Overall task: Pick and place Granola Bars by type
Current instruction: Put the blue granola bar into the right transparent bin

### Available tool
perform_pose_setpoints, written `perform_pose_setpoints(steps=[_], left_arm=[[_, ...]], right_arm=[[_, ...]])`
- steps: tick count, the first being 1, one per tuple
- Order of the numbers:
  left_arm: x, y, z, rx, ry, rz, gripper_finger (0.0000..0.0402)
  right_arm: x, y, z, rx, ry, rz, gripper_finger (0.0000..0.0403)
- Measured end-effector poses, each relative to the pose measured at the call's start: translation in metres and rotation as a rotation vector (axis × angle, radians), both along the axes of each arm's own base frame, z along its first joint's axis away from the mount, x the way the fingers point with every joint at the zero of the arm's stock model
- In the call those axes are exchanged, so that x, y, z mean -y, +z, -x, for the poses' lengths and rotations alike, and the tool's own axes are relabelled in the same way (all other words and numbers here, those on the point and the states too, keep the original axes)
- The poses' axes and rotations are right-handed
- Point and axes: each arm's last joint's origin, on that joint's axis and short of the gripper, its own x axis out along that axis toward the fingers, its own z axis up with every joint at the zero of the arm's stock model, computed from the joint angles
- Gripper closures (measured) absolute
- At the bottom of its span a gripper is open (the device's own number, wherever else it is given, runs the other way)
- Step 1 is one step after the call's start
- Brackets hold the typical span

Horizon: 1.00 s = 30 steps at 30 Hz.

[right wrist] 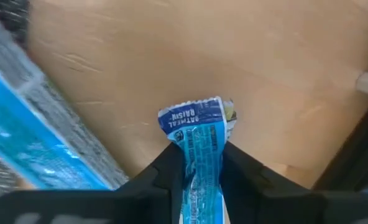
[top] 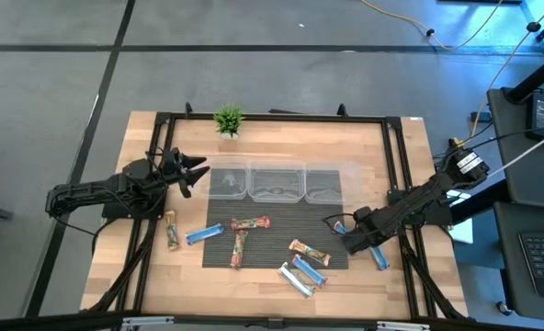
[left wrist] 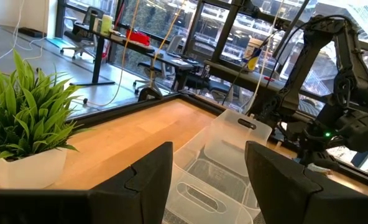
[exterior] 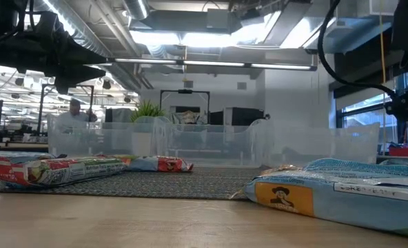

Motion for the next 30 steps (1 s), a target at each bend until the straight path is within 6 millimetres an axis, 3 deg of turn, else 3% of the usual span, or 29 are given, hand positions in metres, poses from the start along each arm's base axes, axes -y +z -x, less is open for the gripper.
perform_pose_setpoints(steps=[9, 15, 19, 23, 30], left_arm=[[0.0, 0.0, 0.0, 0.0, 0.0, 0.0, 0.0207], [0.0, 0.0, 0.0, 0.0, 0.001, 0.0, 0.0207], [0.0, 0.0, 0.0, 0.0, 0.001, 0.0, 0.0207], [0.0, 0.0, 0.0, 0.002, 0.0, 0.0, 0.0207], [0.0, 0.001, 0.0, 0.006, 0.0, -0.001, 0.0207]], right_arm=[[-0.002, 0.022, -0.002, 0.162, 0.077, -0.147, 0.0316], [-0.006, 0.056, -0.016, 0.592, 0.238, -0.215, 0.0316], [0.011, 0.082, -0.023, 0.875, 0.282, -0.047, 0.0316], [0.037, 0.111, -0.026, 1.098, 0.419, 0.272, 0.0316], [0.077, 0.164, -0.027, 1.321, 0.618, 0.744, 0.0316]])
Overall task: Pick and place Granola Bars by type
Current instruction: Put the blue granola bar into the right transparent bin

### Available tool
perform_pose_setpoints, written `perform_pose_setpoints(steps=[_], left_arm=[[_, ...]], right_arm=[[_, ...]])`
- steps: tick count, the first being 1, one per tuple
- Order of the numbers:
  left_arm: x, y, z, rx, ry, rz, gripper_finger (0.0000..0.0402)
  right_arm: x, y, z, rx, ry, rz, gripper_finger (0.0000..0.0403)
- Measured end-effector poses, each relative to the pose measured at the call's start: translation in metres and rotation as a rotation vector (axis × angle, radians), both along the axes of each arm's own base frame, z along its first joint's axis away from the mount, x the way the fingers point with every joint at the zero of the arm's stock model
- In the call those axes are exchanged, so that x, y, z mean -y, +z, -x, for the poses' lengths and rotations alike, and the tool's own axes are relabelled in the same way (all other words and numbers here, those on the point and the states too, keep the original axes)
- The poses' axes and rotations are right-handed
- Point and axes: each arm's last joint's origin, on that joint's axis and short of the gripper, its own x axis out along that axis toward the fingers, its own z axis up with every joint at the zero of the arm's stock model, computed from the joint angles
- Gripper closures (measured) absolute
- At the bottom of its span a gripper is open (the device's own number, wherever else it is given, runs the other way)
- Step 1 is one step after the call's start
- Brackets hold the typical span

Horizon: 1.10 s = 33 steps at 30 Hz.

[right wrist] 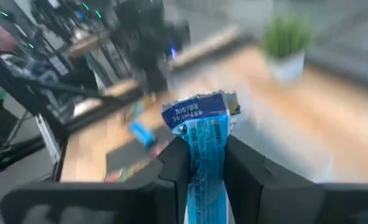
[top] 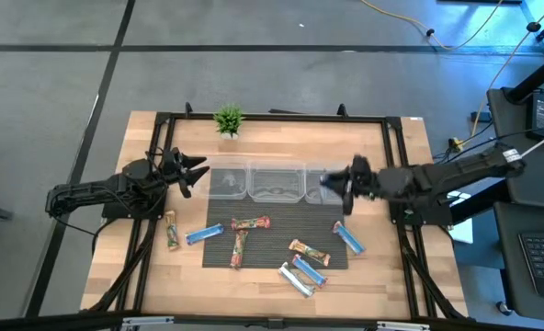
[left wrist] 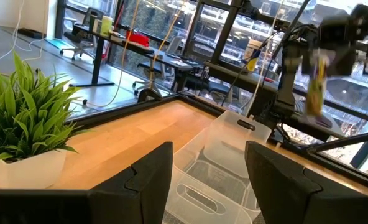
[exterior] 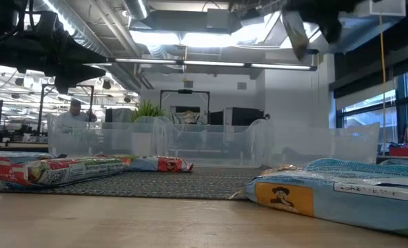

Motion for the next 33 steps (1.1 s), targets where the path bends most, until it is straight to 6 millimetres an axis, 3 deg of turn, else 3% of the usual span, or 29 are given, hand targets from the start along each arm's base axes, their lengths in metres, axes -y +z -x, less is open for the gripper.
perform_pose_setpoints(steps=[4, 8, 13, 18, 26, 33], left_arm=[[0.0, 0.0, 0.0, 0.001, 0.002, -0.001, 0.0207], [-0.001, 0.0, 0.0, 0.002, 0.024, 0.0, 0.0207], [-0.002, 0.0, 0.001, 0.002, 0.058, 0.0, 0.0207], [-0.002, 0.0, 0.001, 0.002, 0.077, 0.001, 0.0207], [-0.002, 0.0, 0.001, 0.002, 0.077, 0.001, 0.0207], [-0.002, 0.0, 0.001, 0.006, 0.077, 0.01, 0.0207]], right_arm=[[0.021, 0.033, 0.0, -0.053, -0.024, 0.127, 0.0316], [0.042, 0.065, 0.004, -0.266, -0.08, 0.159, 0.0316], [0.061, 0.074, 0.004, -0.576, -0.13, 0.12, 0.0316], [0.071, 0.047, -0.022, -0.767, -0.085, 0.055, 0.0316], [0.079, -0.016, -0.077, -1.066, -0.002, 0.086, 0.0316], [0.082, -0.068, -0.105, -1.268, 0.023, 0.065, 0.0315]])
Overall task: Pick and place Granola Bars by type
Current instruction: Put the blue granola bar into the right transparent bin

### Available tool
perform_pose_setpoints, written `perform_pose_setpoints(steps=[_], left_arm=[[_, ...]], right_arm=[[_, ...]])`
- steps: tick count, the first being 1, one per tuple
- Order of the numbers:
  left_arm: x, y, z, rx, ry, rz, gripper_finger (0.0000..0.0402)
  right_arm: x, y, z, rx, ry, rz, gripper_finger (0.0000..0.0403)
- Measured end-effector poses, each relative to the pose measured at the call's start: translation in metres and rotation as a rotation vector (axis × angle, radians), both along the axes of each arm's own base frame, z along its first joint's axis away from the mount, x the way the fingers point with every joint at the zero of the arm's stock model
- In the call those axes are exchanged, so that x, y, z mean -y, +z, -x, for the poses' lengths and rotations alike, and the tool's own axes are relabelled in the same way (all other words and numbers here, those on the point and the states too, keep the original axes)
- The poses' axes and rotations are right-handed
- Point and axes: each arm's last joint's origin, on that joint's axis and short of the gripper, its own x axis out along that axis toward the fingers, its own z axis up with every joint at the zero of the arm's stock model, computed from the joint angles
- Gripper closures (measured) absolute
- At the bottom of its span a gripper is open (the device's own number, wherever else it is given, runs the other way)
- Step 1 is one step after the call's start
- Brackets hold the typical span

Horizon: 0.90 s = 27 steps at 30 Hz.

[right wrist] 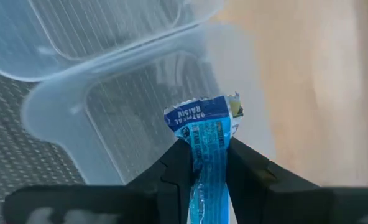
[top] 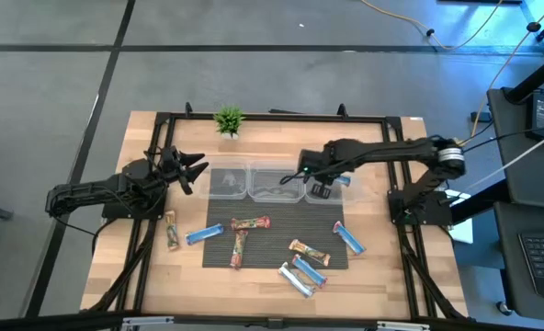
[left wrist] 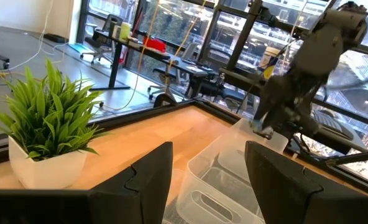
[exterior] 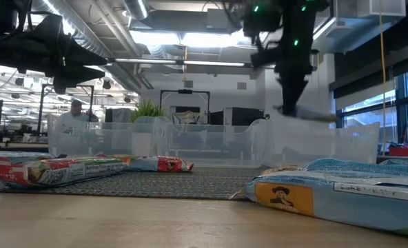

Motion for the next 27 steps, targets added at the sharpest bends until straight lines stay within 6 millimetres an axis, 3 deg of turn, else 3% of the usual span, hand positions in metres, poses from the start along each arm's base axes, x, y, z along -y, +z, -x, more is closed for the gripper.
perform_pose_setpoints(steps=[9, 19, 27], left_arm=[[0.0, 0.0, 0.0, 0.0, 0.0, 0.0, 0.0207], [0.0, 0.0, 0.0, 0.0, 0.0, 0.0, 0.0207], [0.0, 0.0, 0.0, 0.023, -0.005, 0.042, 0.0207]], right_arm=[[0.001, -0.038, -0.013, -0.14, 0.011, -0.017, 0.0315], [0.001, -0.039, -0.013, -0.139, -0.029, -0.034, 0.0311], [0.0, -0.039, -0.013, -0.137, -0.031, -0.045, 0.0267]])
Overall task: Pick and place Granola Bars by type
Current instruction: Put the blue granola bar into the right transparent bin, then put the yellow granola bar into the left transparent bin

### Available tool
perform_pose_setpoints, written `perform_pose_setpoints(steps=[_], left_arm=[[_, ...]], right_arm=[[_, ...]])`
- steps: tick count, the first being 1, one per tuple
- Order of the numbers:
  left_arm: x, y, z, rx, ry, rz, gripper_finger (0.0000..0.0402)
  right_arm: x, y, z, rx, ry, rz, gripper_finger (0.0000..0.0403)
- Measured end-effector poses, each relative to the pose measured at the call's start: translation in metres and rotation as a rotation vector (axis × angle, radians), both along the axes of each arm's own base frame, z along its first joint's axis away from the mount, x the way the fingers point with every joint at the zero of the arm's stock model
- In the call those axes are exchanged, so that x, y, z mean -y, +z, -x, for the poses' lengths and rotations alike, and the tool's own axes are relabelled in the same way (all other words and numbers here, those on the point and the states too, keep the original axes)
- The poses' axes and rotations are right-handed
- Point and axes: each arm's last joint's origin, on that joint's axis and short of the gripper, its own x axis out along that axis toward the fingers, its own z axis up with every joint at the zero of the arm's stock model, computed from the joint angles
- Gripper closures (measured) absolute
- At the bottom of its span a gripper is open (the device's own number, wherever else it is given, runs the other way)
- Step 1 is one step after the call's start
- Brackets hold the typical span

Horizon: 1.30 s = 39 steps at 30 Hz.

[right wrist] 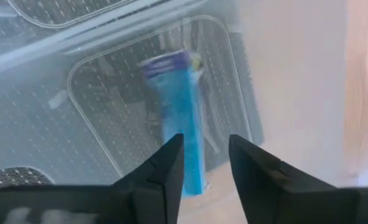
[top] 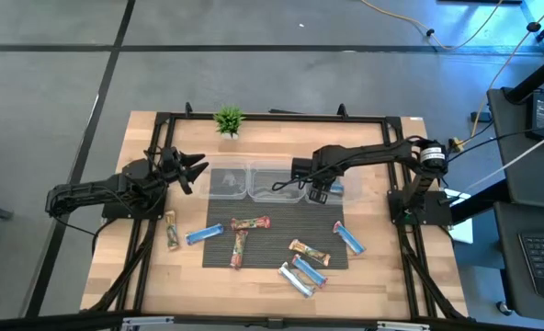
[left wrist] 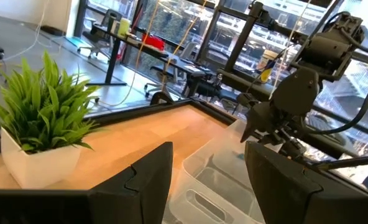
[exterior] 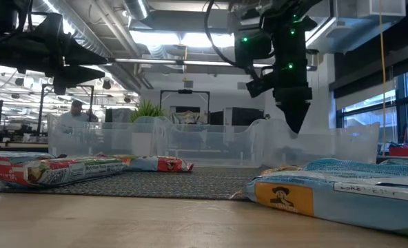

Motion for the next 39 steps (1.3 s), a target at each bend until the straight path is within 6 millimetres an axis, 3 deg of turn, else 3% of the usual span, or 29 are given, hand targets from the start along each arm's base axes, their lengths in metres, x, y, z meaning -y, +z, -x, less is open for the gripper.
perform_pose_setpoints(steps=[3, 6, 15, 19, 23, 30, 39], left_arm=[[0.0, 0.0, 0.0, -0.009, 0.007, -0.018, 0.0207], [0.0, 0.001, 0.0, 0.001, 0.008, -0.021, 0.0207], [0.0, 0.006, 0.0, 0.064, 0.006, -0.01, 0.0207], [0.0, 0.006, 0.0, 0.066, 0.005, -0.01, 0.0207], [0.0, 0.006, 0.0, 0.068, 0.004, -0.01, 0.0207], [0.001, 0.006, 0.0, 0.068, -0.046, -0.01, 0.0199], [0.002, 0.006, 0.0, 0.099, -0.066, 0.051, 0.0152]], right_arm=[[0.0, 0.005, 0.002, 0.007, 0.0, 0.003, 0.0258], [-0.003, 0.023, 0.006, 0.076, -0.013, 0.014, 0.0256], [-0.032, 0.103, 0.044, 0.429, -0.091, 0.14, 0.0256], [-0.05, 0.121, 0.064, 0.549, -0.056, 0.261, 0.0256], [-0.062, 0.121, 0.082, 0.652, -0.042, 0.284, 0.0256], [-0.074, 0.099, 0.104, 0.746, -0.095, 0.218, 0.0256], [-0.076, 0.087, 0.11, 0.752, -0.14, 0.198, 0.0256]])
